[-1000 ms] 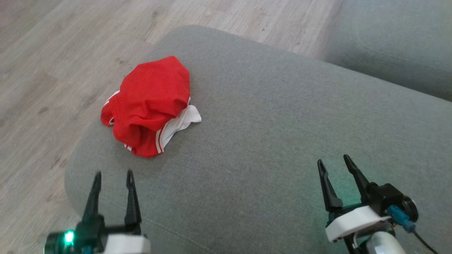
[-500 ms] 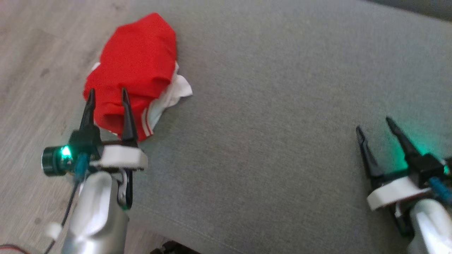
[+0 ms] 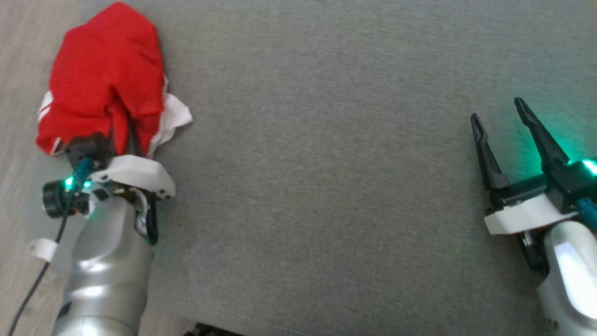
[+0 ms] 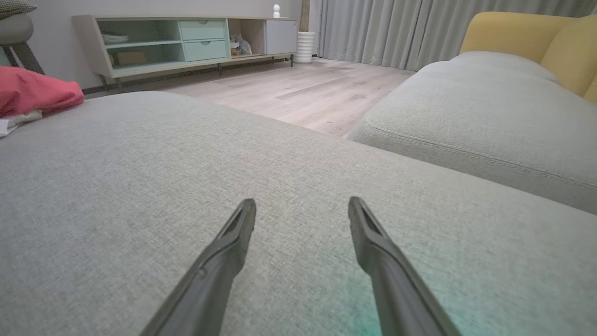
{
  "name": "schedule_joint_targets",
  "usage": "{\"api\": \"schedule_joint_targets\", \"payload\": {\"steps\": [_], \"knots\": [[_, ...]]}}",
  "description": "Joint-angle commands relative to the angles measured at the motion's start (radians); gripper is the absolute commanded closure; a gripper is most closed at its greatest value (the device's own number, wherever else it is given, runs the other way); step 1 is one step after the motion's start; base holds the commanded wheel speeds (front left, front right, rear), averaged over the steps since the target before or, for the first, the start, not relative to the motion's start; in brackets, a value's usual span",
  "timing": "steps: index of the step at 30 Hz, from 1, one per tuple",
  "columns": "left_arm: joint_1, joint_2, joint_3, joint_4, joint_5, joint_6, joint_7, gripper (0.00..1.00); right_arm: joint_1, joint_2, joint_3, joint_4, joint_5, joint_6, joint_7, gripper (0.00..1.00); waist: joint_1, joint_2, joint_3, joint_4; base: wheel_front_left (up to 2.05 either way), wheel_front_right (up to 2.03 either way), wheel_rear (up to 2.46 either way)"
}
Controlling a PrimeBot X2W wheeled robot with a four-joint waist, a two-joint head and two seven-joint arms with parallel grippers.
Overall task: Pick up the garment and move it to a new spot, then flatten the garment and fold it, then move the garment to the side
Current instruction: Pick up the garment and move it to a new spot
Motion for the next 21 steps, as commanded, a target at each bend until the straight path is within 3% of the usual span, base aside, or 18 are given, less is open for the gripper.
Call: {"api": "schedule_joint_targets", "payload": {"steps": [1,2,8,13,17,21], "knots": [[-0.024,0.052,0.025,-0.027,0.007,-0.004,-0.011,1.0,0.044,-0.004,0.009,0.022,0.001,-0.001,0.003,0.0,-0.0001,0.0,0.0,-0.022,0.0,0.0,0.0],[-0.03,0.058,0.022,-0.046,0.013,-0.005,-0.015,1.0,0.043,0.005,0.009,0.024,0.002,-0.001,0.003,0.0,-0.0001,0.0,-0.006,-0.032,0.0,0.0,0.0],[-0.046,0.1,0.018,-0.453,0.037,-0.061,-0.018,1.0,0.038,0.091,0.022,0.034,0.009,-0.001,0.003,0.0,-0.0001,0.0,-0.105,-0.136,0.0,0.0,0.0],[-0.071,0.12,-0.011,-0.717,0.004,-0.116,0.002,1.0,0.045,0.157,0.024,0.04,0.023,-0.001,0.003,0.0,-0.0001,0.0,-0.2,-0.265,0.0,0.0,0.0],[-0.135,0.116,-0.06,-0.885,-0.086,-0.139,0.092,1.0,0.061,0.199,0.02,0.031,0.046,-0.001,0.003,0.0,-0.0001,0.0,-0.251,-0.387,0.0,0.0,0.0],[-0.203,0.107,-0.113,-0.968,-0.189,-0.145,0.185,1.0,0.068,0.223,0.034,0.021,0.072,-0.001,0.003,0.0,-0.0001,0.0,-0.283,-0.509,0.0,0.0,0.0]]}}
